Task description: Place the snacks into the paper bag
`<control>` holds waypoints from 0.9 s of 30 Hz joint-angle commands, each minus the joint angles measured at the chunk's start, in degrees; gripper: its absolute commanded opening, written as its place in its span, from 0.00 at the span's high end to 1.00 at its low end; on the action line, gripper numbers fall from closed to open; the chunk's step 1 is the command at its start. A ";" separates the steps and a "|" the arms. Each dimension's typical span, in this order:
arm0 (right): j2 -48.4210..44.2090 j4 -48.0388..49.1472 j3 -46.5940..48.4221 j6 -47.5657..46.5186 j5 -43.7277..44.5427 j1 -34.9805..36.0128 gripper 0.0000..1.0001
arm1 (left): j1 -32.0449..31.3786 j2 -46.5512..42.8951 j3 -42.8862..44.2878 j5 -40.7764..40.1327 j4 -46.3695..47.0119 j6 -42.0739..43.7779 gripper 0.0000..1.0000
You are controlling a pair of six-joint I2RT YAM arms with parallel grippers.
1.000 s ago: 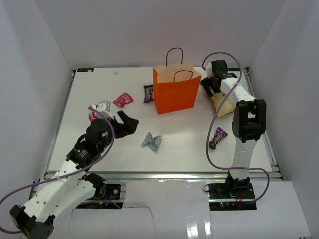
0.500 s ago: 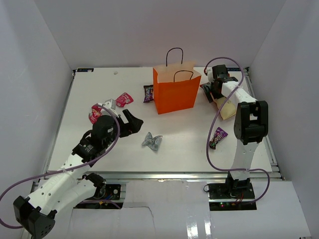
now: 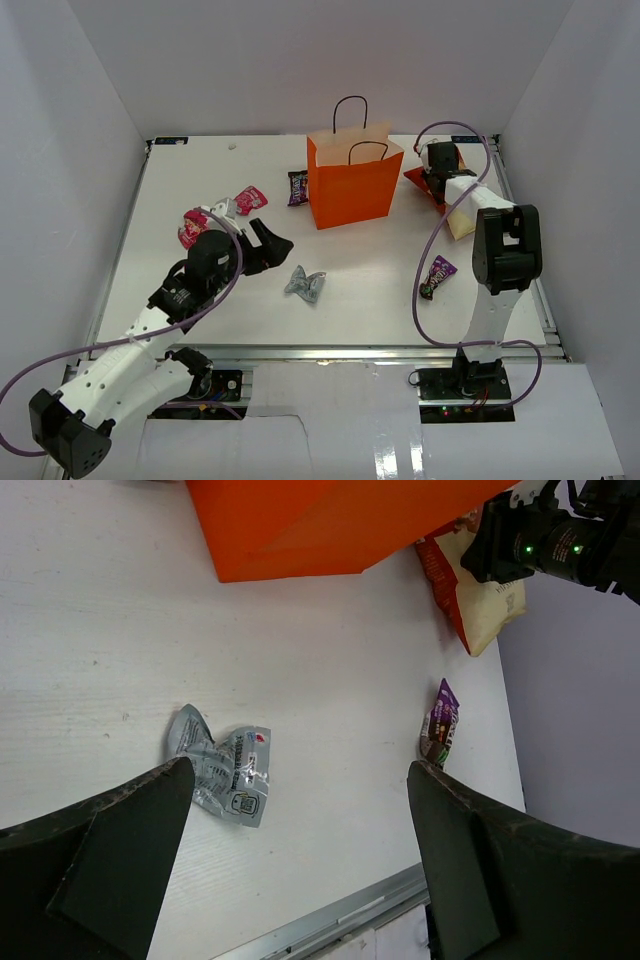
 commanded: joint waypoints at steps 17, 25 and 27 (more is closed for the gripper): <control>-19.37 -11.08 -6.47 2.83 -57.53 -18.73 0.92 | -0.15 13.83 2.53 20.02 13.76 -0.72 0.02; -25.88 -10.90 -13.23 -3.32 -69.05 -19.79 0.92 | -0.24 20.77 8.76 22.84 17.97 -4.67 0.02; -28.69 -10.81 -16.12 -4.47 -69.94 -20.31 0.92 | -0.41 23.57 11.13 23.19 19.12 -5.64 0.02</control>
